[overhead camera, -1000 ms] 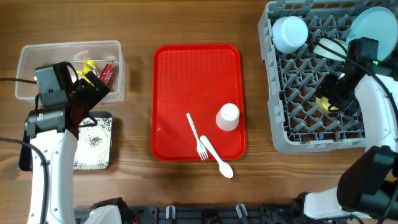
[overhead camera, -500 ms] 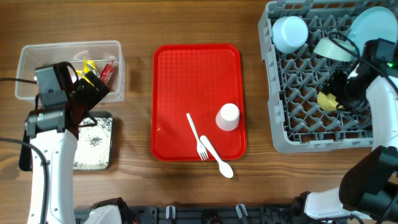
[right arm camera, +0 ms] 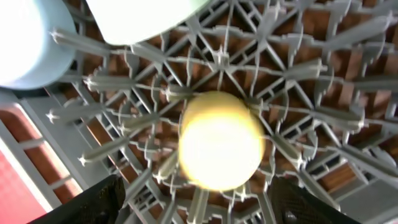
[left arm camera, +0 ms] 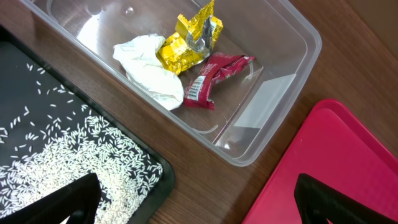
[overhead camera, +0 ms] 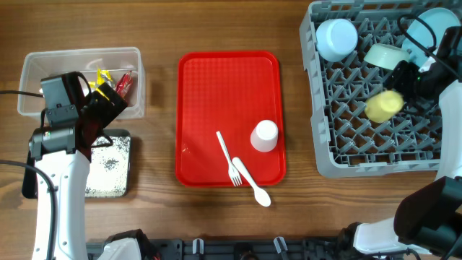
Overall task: Sort waste into correct bins and load items into the dishwasher rack
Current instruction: 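Move the right gripper to the white cup and grasp it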
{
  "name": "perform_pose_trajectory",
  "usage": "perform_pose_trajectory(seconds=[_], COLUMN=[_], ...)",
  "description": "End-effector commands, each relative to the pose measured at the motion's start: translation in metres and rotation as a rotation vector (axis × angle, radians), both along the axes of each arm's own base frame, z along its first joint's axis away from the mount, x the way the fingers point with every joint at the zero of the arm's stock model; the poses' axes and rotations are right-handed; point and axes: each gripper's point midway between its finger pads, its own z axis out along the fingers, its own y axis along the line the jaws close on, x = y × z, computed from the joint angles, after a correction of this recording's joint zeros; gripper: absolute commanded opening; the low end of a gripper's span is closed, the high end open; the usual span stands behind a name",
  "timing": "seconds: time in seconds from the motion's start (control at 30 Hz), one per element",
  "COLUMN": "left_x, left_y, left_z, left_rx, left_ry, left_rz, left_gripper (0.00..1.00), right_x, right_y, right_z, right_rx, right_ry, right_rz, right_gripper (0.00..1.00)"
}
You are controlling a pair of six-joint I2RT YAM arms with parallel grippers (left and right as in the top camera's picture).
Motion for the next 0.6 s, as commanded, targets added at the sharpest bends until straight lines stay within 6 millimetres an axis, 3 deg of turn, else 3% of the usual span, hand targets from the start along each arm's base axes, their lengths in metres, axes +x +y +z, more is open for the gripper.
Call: perform_pose_trajectory(seconds=[0.0,0.23,0.4,0.5,0.57], left_x=[0.002,0.002,0.002,0.002,0.002], left_y=[0.005,0.005,0.005,0.005,0.005], left_z=[0.005,0.005,0.005,0.005,0.005], left_rx=[0.014,0.014,0.014,0.014,0.014], left_ry=[-0.011,-0.011,-0.011,-0.011,-0.011], left_rz=[0.012,0.012,0.012,0.012,0.012], left_gripper=[1.00,1.00,1.00,1.00,1.00], right_x=[0.000,-0.004,-0.003,-0.003,-0.004], right_y=[0.003,0.012,0.048,0.083,0.116], right_z=[0.002,0.002,0.030,0.054,0.069], right_rx=[0.012,0.046,0.076,0.044,0.021], right_ry=[0.007,0.014,-0.072,-0.139,-0.177], right_rz=[0.023,0.075,0.223,0.332,0.423], right_gripper=[0.79,0.79,0.82,0.82,0.84])
